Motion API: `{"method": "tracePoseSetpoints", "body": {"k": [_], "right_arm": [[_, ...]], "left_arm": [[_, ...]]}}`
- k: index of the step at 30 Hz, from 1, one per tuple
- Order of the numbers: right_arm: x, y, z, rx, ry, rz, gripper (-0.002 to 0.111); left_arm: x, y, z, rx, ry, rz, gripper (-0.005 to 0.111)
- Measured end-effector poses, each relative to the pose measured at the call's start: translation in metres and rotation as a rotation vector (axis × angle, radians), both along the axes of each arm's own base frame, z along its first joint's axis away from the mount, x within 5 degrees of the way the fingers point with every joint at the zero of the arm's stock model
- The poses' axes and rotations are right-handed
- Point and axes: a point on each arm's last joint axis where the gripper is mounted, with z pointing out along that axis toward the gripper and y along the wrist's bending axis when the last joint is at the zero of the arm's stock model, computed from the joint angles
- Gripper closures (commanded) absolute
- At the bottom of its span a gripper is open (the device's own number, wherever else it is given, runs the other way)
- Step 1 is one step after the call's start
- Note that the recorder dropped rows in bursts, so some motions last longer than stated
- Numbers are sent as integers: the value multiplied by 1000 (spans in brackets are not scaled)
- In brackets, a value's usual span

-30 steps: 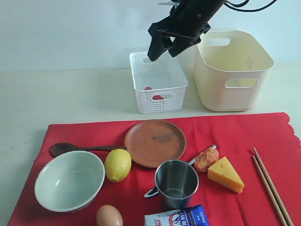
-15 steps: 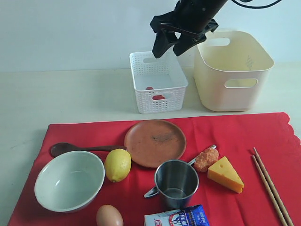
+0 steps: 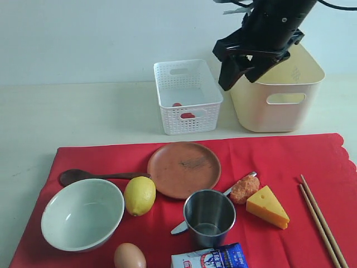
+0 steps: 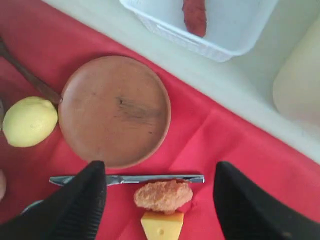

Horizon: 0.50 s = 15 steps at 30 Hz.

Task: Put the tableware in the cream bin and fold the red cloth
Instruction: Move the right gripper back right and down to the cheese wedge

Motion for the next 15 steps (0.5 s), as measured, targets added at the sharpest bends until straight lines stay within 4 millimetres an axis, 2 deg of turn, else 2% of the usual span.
{"method": "tracePoseSetpoints", "body": {"k": [15], "right_arm": [[-92, -32, 7, -10, 51, -43, 49]], "left_arm": [[0, 0, 0, 0, 0, 0, 107]]}}
